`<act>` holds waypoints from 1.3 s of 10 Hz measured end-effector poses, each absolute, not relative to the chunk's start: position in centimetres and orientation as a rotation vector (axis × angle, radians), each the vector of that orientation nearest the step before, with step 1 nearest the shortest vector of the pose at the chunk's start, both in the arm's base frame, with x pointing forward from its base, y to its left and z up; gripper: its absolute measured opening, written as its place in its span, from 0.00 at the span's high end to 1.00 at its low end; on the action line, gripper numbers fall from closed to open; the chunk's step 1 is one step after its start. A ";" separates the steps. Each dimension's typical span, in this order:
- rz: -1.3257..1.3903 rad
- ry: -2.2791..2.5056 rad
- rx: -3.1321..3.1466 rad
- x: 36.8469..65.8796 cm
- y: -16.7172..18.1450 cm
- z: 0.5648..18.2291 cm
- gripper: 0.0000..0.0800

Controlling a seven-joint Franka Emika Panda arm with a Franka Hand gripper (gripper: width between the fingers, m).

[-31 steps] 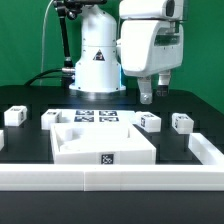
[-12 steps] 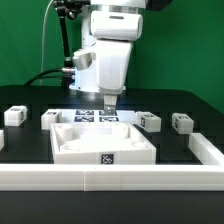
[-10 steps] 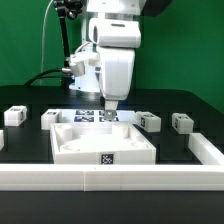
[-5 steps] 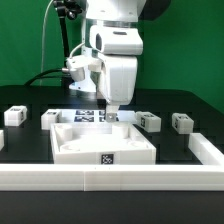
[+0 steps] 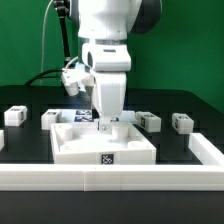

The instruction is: Assemble one leg

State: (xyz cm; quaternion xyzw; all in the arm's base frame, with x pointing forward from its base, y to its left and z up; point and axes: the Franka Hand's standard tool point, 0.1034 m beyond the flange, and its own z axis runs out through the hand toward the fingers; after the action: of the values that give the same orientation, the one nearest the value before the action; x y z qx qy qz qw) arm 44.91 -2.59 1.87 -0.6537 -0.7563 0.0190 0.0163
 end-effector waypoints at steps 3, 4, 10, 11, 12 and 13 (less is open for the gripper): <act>0.054 -2.336 -2.043 44.6 -2.9 0.9 0.19; 0.055 -2.336 -2.043 44.6 -2.9 0.9 0.34; 0.049 -2.339 -2.047 44.8 -2.9 1.0 0.93; 0.047 -2.339 -2.047 44.8 -2.9 1.0 0.93; 0.046 -2.340 -2.048 44.8 -2.9 1.0 0.93; 0.046 -2.340 -2.048 44.8 -2.9 1.0 0.93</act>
Offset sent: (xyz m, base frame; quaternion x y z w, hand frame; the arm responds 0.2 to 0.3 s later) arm 0.0000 0.0000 0.0000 0.0000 0.0000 0.0000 1.0000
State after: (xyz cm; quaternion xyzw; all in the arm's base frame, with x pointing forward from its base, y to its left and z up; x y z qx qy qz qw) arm 44.81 -2.92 1.01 -0.6585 -0.7523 0.0148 0.0158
